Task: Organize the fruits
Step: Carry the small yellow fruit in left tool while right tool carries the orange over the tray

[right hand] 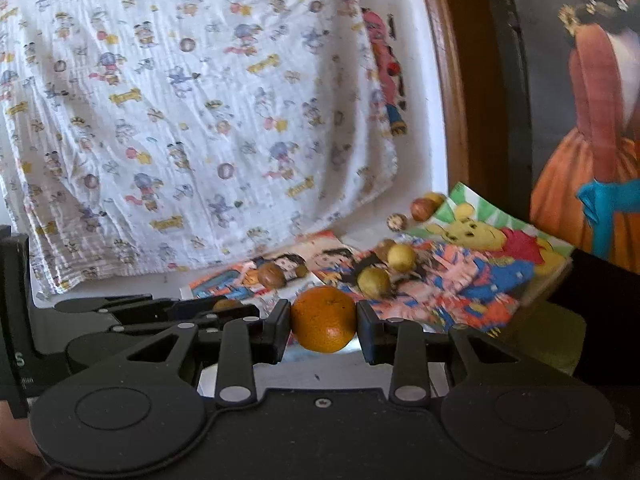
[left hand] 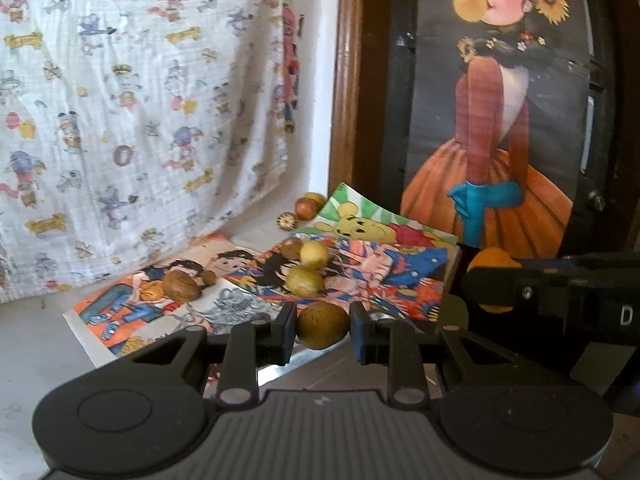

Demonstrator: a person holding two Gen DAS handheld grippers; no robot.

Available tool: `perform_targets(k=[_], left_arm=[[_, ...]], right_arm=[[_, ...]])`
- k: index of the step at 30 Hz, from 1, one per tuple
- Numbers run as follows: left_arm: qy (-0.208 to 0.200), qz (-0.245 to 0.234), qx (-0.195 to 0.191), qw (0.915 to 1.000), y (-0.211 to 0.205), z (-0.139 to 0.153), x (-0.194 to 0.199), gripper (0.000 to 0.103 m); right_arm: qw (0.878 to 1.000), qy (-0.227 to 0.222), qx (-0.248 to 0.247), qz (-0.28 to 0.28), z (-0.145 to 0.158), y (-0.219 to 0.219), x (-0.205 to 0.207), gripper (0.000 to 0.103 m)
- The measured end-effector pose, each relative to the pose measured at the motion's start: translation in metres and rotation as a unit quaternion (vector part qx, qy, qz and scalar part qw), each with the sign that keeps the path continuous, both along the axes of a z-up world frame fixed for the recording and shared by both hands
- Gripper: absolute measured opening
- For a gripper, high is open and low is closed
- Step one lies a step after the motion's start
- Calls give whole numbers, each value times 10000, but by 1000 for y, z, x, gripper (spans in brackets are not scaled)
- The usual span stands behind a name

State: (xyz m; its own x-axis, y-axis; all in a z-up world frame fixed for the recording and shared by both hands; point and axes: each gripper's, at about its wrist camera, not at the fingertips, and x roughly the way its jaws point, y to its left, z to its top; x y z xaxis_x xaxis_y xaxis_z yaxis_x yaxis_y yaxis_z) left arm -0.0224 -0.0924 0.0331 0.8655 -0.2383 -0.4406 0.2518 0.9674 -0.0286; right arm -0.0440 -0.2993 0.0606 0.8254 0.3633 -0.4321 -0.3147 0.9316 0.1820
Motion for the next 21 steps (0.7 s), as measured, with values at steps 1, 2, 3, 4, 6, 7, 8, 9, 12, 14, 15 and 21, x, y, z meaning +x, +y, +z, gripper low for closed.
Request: perform_targets(k=[1, 2, 3, 4, 6, 7, 8, 9, 12, 14, 15, 21], left_arm=[[18, -22, -2, 10000, -1, -1, 0, 30], [37, -36, -4, 10000, -3, -2, 0, 30], [54, -42, -4, 10000, -3, -4, 1, 30], [84, -45, -13, 10000, -3, -6, 2, 30], [149, -44, -23, 9999, -3, -10, 5, 30], [188, -43, -24, 9998, -3, -12, 7, 30], [223, -40, -28, 9997, -2, -14, 9, 30], [268, -35, -31, 9996, -2, -16, 11, 30], [391, -11, -40, 9992, 1, -23, 20, 30], [467, 12, -52, 9989, 3, -28, 25, 30], [512, 28, -54, 9987, 4, -31, 30, 30], [809, 132, -75, 9966, 10, -49, 52, 30]], right_arm=[[10000, 45, 10, -29, -3, -2, -1, 37], [10000, 77, 13, -45, -6, -4, -2, 37], [9999, 117, 20, -68, -8, -5, -2, 37], [9999, 148, 23, -81, -10, -5, -1, 37], [9997, 217, 25, -100, -15, -6, 2, 37], [9996, 254, 24, -101, -16, -6, 4, 37], [9995, 290, 24, -97, -18, -6, 6, 37], [9994, 319, 17, -89, -20, -5, 9, 37], [9991, 424, 6, -65, -25, -4, 20, 37], [9987, 511, -10, -41, -30, -1, 29, 37], [9985, 551, -14, -33, -32, 0, 32, 37], [9968, 802, -37, 0, -48, 4, 57, 37]])
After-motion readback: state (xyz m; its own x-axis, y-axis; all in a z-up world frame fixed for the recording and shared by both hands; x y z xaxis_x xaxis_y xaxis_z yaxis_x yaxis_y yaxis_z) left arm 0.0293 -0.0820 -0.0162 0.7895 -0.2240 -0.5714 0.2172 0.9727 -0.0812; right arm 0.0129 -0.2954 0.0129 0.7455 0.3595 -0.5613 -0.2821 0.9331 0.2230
